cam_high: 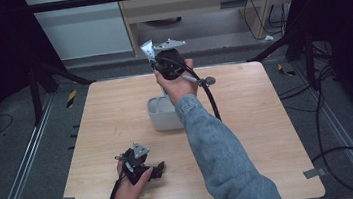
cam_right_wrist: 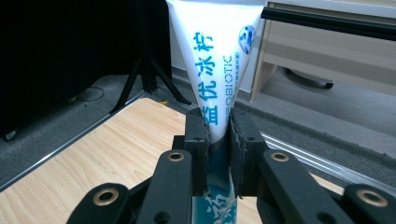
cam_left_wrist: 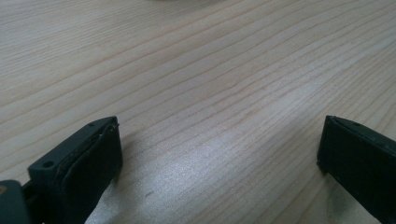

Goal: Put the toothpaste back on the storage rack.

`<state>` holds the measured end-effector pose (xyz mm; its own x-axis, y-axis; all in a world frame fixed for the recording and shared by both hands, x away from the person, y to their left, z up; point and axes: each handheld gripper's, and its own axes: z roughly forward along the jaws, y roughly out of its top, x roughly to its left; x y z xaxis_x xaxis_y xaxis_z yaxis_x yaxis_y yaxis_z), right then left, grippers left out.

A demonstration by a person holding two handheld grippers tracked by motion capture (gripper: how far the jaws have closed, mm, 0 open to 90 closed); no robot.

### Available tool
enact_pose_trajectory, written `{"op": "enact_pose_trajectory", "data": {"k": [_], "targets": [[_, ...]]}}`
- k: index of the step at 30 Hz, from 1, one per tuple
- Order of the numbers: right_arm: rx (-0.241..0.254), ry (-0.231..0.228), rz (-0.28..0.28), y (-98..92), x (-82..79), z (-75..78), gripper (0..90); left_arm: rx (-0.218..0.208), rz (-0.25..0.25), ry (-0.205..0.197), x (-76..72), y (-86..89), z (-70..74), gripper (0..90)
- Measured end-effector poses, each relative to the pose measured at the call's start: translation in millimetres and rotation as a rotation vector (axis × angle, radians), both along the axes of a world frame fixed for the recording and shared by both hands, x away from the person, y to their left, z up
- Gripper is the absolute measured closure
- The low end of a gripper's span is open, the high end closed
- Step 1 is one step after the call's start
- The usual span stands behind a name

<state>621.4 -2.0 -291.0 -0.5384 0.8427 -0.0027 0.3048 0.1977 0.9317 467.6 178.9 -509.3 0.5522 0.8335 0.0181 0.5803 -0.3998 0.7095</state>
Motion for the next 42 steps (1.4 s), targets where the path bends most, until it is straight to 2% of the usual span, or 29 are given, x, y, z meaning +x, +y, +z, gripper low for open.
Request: {"op": "enact_pose_trajectory", "data": {"k": [4,10,14,19,31,42], "targets": [[-0.016,0.001,-0.005,-0.4,2.6,-2.3,78.9,0.001,-0.001,0.000,0.0,0.0,0.1,0.0],[-0.009,0.003,-0.020,-2.8,9.1,-9.1,78.9,0.001,-0.001,0.000,0.0,0.0,0.0,0.0],[0.024,0.010,-0.030,-4.8,11.9,-13.4,78.9,0.001,-0.001,0.000,0.0,0.0,0.0,0.0],[0.025,0.014,-0.041,-6.7,13.0,-19.5,78.9,0.001,0.000,0.000,0.0,0.0,0.0,0.0],[0.023,0.028,-0.039,-8.4,7.3,-27.4,78.9,0.000,-0.001,0.000,0.1,0.0,0.0,0.0],[-0.003,0.039,-0.024,-7.5,-2.7,-39.2,78.9,0.001,-0.001,0.000,0.1,0.0,0.0,0.0]]}}
